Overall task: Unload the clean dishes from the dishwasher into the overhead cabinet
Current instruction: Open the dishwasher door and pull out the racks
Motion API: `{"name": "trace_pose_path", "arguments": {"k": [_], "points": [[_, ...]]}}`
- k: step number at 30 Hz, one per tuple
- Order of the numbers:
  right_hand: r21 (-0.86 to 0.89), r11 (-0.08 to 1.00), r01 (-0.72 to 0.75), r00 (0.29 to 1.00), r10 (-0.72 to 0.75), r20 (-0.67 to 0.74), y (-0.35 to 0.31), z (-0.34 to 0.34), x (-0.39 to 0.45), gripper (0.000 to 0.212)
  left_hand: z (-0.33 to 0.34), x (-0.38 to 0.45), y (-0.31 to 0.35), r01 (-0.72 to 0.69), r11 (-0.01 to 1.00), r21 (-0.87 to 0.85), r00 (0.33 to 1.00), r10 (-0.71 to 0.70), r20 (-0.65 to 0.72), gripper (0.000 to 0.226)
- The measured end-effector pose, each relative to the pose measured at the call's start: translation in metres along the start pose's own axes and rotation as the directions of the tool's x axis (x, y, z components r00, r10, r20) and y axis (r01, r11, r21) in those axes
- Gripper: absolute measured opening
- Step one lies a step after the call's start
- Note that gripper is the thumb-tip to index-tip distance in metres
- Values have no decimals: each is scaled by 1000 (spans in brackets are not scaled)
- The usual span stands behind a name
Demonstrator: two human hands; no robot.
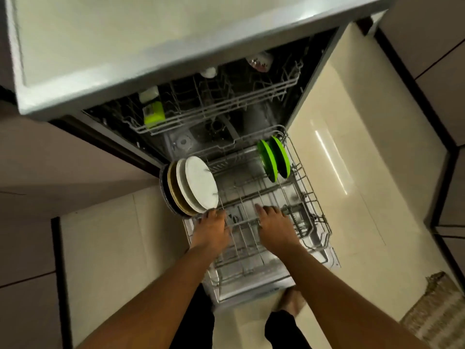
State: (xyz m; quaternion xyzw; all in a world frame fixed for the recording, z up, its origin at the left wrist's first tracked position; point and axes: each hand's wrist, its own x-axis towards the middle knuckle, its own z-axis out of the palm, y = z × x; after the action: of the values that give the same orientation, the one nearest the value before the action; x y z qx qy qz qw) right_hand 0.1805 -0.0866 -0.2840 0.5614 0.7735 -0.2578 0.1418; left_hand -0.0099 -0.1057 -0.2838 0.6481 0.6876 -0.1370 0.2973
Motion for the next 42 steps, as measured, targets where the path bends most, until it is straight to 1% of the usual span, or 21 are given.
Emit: {"name": "trace_pose_path", "arguments": {"k": [5,8,11,14,15,17,18,19,21,22,23,25,26,30,33,37,40,42], "points": [[-4,1000,16,993,-16,-113,-44,-64,63,71,-55,32,-14,-44,999,-15,990,41,-134,58],[-10,1000,8,989,-9,-146,-62,-100,94,74,-93,60,-14,-35,998,-55,981,24,-190,57],[-54,998,16,987,-24,-158,-75,-124,115,76,-120,79,-15,-71,993,-93,964,45,-261,62],[-96,995,36,971,-57,-233,-81,-138,132,80,-143,85,-21,-75,995,-64,945,50,-323,63],[-101,994,47,958,-74,-278,-82,-143,137,80,-151,86,-22,-78,996,-49,930,55,-362,61],[-94,993,67,919,-98,-381,-85,-156,147,74,-166,91,-28,-83,996,-28,888,61,-456,60],[-88,993,73,910,-102,-403,-87,-165,152,75,-173,95,-32,-79,997,-15,865,61,-498,61],[-86,993,80,908,-108,-404,-88,-170,157,77,-178,99,-36,-76,997,-2,841,63,-537,65],[-118,989,89,939,-123,-321,-88,-177,167,80,-183,108,-43,-56,998,25,810,61,-584,70],[-150,985,89,956,-126,-263,-86,-178,172,87,-184,112,-45,-41,999,32,810,52,-585,72],[-176,980,89,966,-128,-225,-85,-178,177,94,-185,116,-46,-24,999,37,826,41,-562,73],[-148,985,89,965,-122,-233,-85,-179,180,97,-182,120,-47,3,999,50,873,22,-488,76],[-120,989,91,961,-118,-249,-85,-179,180,96,-180,121,-48,9,998,54,881,17,-473,77],[-116,991,64,961,-92,-261,-84,-176,175,100,-174,114,-45,14,999,43,863,10,-504,72],[-115,993,38,967,-65,-245,-80,-171,164,94,-167,100,-36,13,999,48,872,12,-490,71],[-194,981,8,985,-41,-165,-73,-158,140,90,-148,80,-22,44,999,32,890,-24,-455,68],[-213,977,5,994,-28,-108,-67,-148,116,86,-132,60,-12,64,998,12,907,-53,-418,68],[-170,985,30,990,-53,-134,-61,-137,98,86,-119,43,-7,59,998,12,916,-50,-399,68]]}}
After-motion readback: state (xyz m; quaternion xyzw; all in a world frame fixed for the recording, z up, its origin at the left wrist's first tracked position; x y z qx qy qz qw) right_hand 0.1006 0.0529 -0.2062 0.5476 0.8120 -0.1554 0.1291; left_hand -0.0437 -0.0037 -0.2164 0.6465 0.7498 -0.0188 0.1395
